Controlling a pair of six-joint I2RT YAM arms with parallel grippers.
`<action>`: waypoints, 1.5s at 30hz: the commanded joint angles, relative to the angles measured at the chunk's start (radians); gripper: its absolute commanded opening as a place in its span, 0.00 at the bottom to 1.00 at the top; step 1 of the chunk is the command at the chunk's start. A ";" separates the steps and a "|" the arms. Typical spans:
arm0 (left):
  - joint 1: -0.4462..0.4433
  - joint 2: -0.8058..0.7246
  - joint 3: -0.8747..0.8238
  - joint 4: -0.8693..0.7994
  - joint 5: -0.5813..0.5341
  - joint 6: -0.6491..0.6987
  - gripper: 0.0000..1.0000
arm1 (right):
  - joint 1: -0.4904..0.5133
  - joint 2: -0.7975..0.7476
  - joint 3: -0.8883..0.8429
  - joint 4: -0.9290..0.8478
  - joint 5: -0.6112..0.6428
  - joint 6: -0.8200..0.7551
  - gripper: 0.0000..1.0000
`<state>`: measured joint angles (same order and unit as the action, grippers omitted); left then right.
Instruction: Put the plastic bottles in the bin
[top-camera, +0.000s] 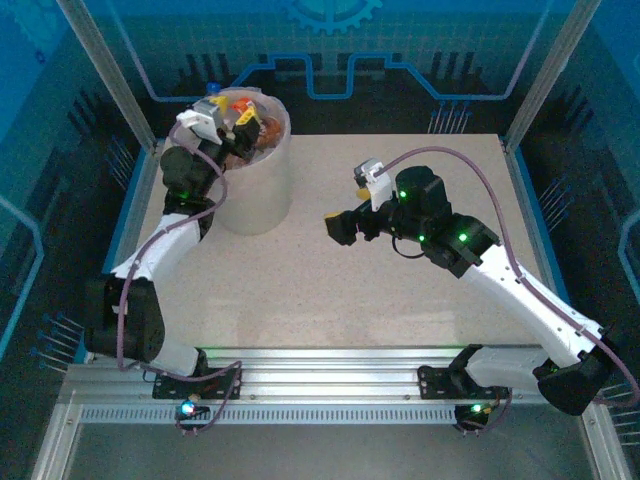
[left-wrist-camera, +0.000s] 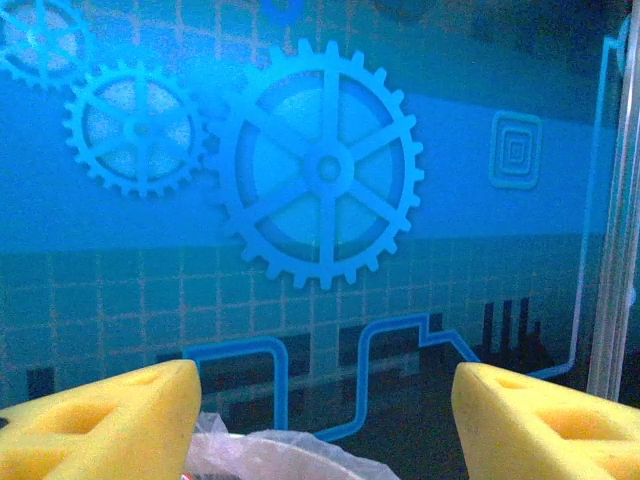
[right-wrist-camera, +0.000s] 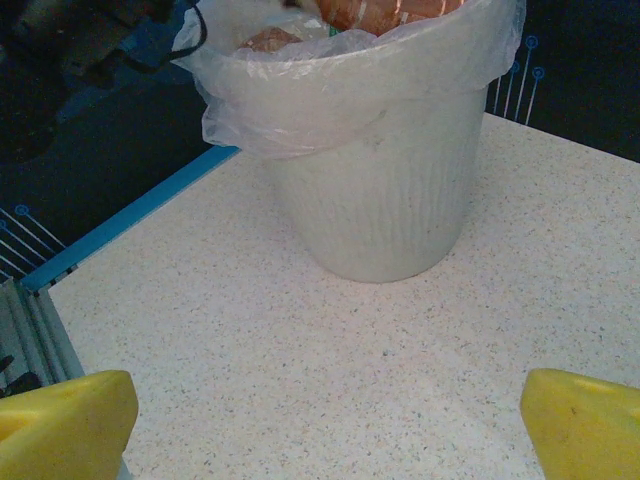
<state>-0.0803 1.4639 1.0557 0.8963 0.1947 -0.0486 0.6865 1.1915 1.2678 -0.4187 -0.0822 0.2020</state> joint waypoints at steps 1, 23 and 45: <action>0.005 -0.069 -0.040 0.011 -0.060 0.048 0.72 | 0.013 0.004 -0.016 0.009 -0.013 0.011 1.00; 0.008 -0.446 0.024 -0.686 -0.372 0.043 0.99 | 0.007 -0.038 -0.036 -0.011 0.192 0.047 1.00; -0.023 -0.922 -0.439 -0.997 -0.297 -0.259 0.99 | -0.284 -0.185 -0.263 -0.028 0.464 0.211 1.00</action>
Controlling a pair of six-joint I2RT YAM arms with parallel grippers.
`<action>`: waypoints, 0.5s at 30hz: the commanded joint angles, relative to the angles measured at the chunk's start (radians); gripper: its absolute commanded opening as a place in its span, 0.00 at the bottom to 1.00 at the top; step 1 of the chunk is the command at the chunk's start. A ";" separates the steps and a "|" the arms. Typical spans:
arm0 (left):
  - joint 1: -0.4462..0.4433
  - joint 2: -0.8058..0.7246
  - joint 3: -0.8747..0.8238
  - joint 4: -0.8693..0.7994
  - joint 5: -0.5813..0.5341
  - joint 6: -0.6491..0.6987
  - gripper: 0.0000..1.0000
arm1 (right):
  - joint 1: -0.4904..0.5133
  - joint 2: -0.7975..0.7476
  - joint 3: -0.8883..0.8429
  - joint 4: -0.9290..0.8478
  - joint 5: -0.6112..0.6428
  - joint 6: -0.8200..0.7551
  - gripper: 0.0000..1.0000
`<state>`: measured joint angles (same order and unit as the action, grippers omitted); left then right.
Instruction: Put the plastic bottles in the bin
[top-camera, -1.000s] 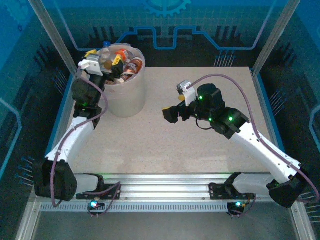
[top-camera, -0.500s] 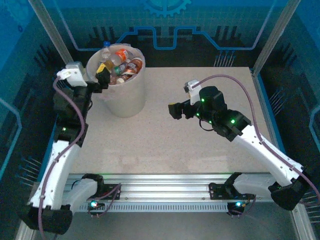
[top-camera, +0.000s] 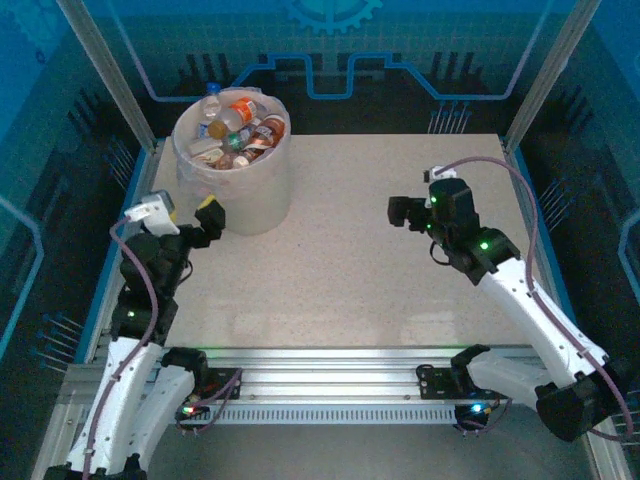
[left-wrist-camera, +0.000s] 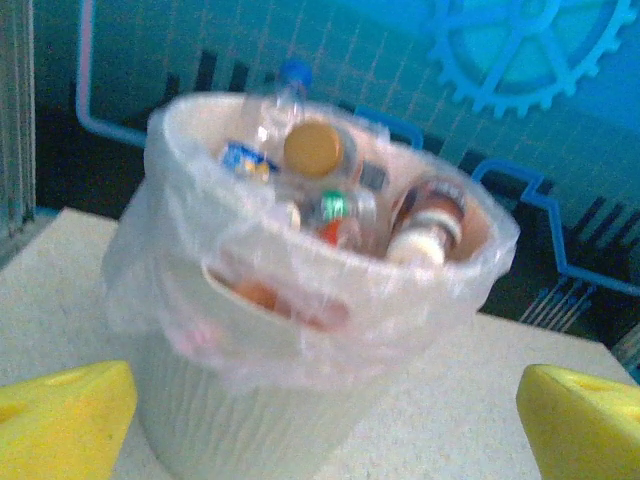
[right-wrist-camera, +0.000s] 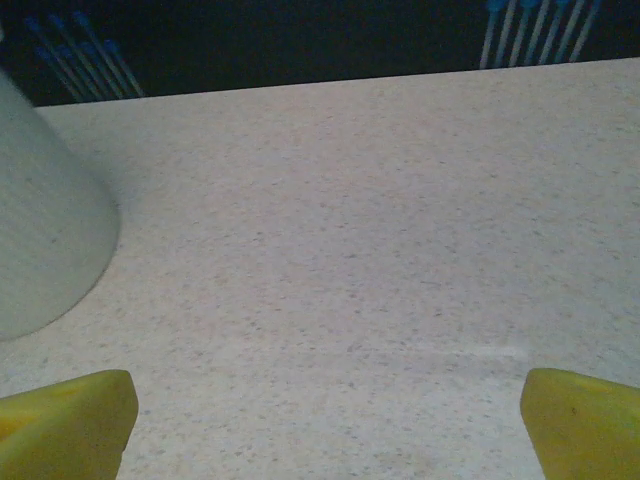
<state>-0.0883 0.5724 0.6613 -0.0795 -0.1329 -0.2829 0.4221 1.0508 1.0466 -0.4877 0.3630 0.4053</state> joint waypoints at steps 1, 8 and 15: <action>-0.025 -0.042 -0.067 -0.024 0.028 -0.013 0.99 | -0.022 -0.056 -0.065 0.062 0.025 -0.011 1.00; -0.063 -0.121 -0.208 -0.031 -0.022 0.067 0.99 | -0.061 -0.054 -0.119 0.015 0.168 0.030 1.00; -0.067 -0.119 -0.312 0.040 -0.068 0.140 0.99 | -0.131 -0.028 -0.161 0.078 0.093 0.018 1.00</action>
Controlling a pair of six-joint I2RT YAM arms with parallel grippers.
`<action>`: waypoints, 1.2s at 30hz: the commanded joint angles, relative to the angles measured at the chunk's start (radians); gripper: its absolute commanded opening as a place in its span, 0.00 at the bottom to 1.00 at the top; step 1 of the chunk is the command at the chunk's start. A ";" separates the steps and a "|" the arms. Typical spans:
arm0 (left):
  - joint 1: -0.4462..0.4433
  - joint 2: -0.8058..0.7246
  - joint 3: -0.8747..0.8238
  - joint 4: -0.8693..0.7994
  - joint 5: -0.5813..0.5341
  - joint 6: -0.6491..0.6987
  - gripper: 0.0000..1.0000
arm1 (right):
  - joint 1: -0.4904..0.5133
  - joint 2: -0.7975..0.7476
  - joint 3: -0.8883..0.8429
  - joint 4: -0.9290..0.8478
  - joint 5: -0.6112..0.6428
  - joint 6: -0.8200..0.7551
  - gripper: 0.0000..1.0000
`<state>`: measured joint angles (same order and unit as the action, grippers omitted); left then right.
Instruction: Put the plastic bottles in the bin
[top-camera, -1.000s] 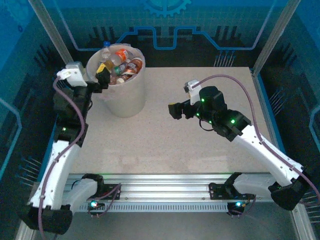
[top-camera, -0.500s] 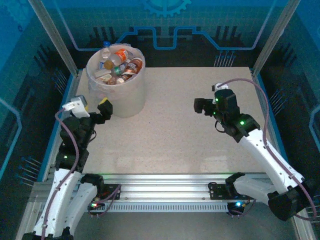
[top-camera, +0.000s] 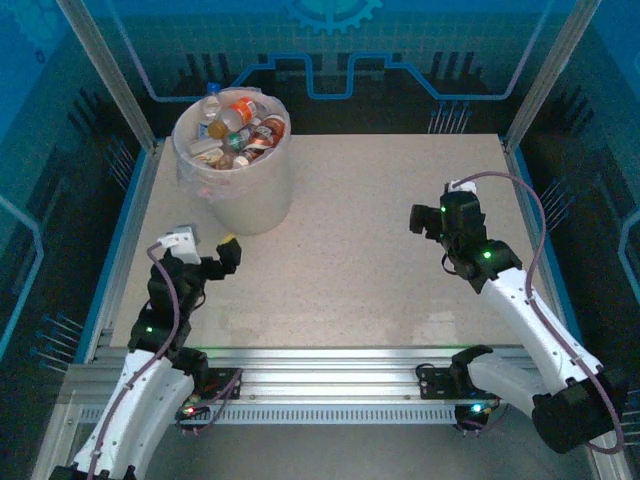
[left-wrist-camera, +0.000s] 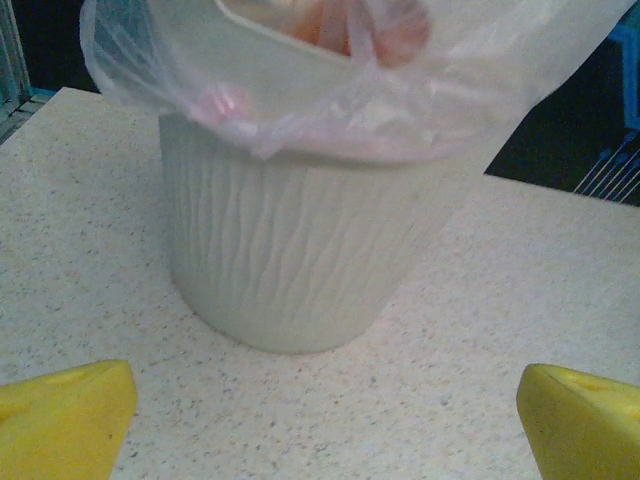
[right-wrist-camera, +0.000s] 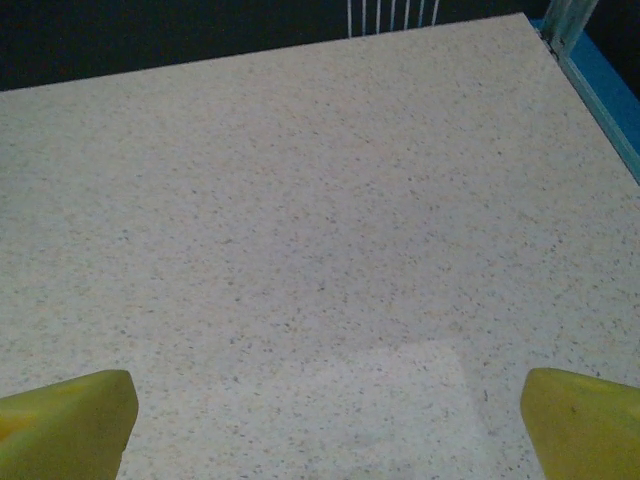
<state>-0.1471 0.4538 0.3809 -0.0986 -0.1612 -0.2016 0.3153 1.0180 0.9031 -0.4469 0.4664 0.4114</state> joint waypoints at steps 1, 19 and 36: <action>-0.008 0.007 -0.045 0.073 -0.049 0.069 0.99 | -0.031 0.007 -0.030 0.046 -0.025 0.011 1.00; 0.001 0.374 -0.117 0.422 -0.170 0.231 0.99 | -0.071 0.000 -0.256 0.358 -0.036 -0.096 1.00; 0.079 0.813 -0.105 0.893 -0.073 0.206 0.99 | -0.073 0.060 -0.293 0.441 -0.031 -0.150 1.00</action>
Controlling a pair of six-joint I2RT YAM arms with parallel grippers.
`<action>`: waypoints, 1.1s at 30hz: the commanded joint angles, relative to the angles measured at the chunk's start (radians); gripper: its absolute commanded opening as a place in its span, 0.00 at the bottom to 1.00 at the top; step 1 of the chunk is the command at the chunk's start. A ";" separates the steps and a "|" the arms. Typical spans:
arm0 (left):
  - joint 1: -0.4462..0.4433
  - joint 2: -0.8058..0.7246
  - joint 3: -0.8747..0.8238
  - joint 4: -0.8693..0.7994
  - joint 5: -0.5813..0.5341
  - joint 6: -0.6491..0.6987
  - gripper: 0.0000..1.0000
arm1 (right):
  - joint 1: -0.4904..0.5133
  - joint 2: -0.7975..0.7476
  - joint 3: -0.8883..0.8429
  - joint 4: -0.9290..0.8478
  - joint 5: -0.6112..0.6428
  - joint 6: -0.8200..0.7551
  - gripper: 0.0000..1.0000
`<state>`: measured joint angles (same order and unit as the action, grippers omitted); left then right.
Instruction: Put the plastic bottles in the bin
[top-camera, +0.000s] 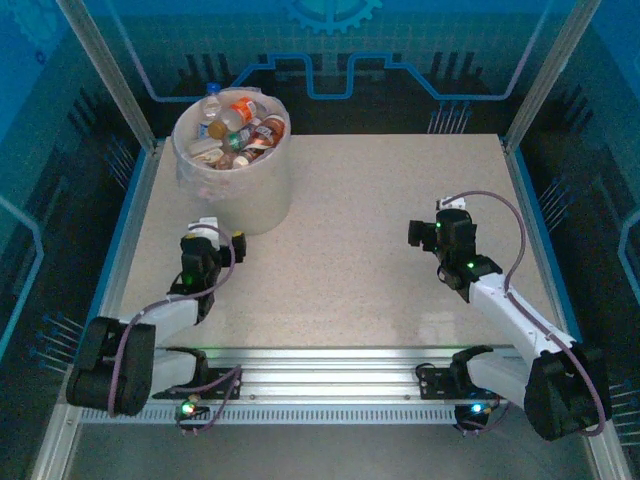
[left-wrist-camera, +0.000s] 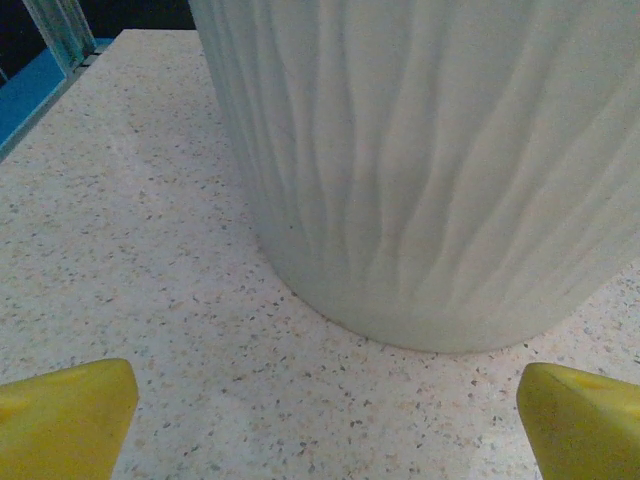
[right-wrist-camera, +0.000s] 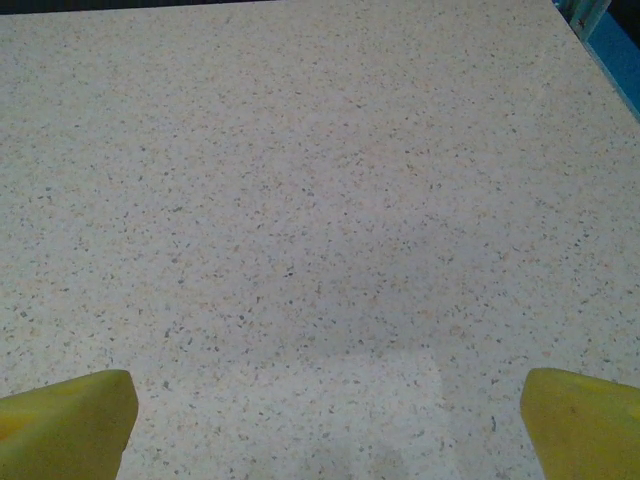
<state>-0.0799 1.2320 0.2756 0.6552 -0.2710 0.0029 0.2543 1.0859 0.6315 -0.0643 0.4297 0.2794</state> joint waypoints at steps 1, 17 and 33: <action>0.014 0.055 0.005 0.162 0.037 0.002 0.99 | -0.012 -0.012 -0.030 0.071 0.007 -0.022 1.00; 0.038 0.327 0.093 0.303 0.088 0.005 0.99 | -0.016 0.017 -0.108 0.278 -0.020 -0.183 1.00; 0.100 0.318 0.110 0.255 0.275 -0.011 0.99 | -0.133 0.138 -0.190 0.587 -0.221 -0.258 1.00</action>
<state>0.0105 1.5532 0.3679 0.9100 -0.0277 -0.0002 0.1570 1.2327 0.4637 0.4202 0.2707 0.0357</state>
